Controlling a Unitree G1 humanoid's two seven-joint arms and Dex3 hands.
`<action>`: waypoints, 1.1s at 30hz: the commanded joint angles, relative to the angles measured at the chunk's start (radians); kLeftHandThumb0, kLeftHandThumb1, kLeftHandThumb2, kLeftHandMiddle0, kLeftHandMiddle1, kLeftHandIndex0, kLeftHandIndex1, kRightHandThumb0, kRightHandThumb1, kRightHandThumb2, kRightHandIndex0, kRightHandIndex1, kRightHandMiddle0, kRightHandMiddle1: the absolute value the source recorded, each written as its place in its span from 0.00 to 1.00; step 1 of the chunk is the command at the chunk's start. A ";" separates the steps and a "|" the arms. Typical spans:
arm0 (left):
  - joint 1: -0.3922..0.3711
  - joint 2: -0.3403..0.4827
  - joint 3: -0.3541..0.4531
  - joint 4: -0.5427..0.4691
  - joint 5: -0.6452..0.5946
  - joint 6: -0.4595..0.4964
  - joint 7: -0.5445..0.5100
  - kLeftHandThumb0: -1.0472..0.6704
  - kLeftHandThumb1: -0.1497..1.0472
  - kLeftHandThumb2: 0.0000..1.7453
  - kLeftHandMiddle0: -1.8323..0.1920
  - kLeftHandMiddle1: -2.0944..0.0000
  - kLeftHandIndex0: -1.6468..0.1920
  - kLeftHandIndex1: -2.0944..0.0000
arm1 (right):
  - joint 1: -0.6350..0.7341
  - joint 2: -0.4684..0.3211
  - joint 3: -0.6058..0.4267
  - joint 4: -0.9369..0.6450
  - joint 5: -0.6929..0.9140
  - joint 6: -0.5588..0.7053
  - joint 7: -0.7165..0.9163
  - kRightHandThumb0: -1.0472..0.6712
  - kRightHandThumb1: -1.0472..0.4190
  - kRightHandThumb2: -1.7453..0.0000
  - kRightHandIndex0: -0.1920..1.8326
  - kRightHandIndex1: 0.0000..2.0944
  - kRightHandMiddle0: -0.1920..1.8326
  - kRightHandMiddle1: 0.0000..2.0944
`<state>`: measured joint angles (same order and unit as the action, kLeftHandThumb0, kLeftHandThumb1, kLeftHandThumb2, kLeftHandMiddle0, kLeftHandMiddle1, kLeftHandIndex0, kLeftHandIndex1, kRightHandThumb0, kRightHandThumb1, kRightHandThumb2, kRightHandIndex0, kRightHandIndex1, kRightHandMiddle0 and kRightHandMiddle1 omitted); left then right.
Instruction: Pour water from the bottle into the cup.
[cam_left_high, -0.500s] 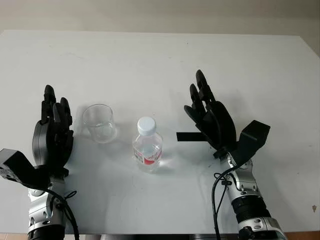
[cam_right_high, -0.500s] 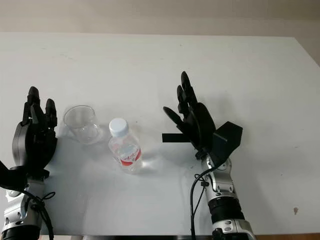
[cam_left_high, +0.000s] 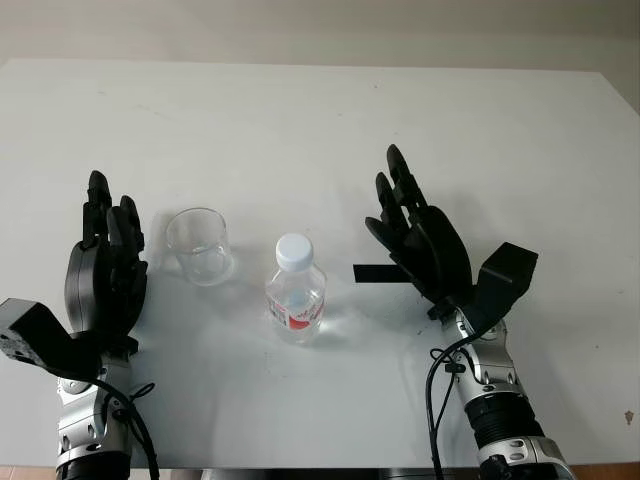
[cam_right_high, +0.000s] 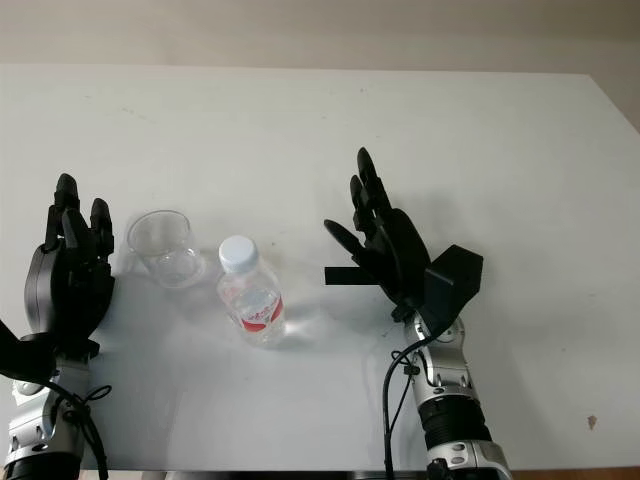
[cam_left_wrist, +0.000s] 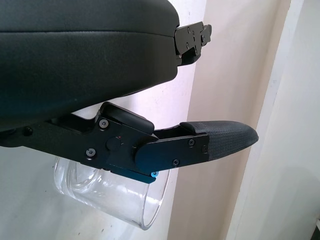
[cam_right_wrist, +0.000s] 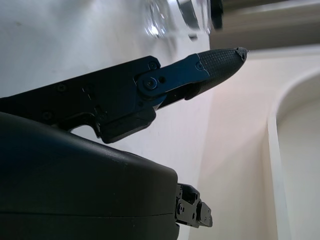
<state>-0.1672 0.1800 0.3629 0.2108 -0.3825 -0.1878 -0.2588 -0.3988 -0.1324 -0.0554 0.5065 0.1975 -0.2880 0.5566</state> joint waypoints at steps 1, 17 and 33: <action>0.015 -0.009 -0.004 0.021 0.002 0.001 0.001 0.17 1.00 0.33 1.00 0.98 1.00 0.99 | -0.002 -0.047 0.004 -0.029 0.018 0.008 0.062 0.09 0.02 0.97 0.00 0.00 0.00 0.00; 0.011 -0.004 -0.005 0.005 -0.002 0.013 0.001 0.17 1.00 0.33 1.00 0.98 1.00 0.99 | -0.059 -0.162 0.092 -0.079 0.091 0.142 0.456 0.16 0.12 0.98 0.11 0.05 0.11 0.05; -0.003 -0.002 0.008 0.027 -0.010 -0.008 -0.005 0.17 1.00 0.31 0.99 0.97 0.99 0.98 | -0.166 -0.077 0.174 0.104 0.044 0.232 0.509 0.21 0.17 0.97 0.21 0.11 0.16 0.22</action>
<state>-0.1790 0.1800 0.3690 0.2244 -0.3885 -0.1942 -0.2643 -0.5483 -0.2157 0.1102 0.5950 0.2479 -0.0601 1.0594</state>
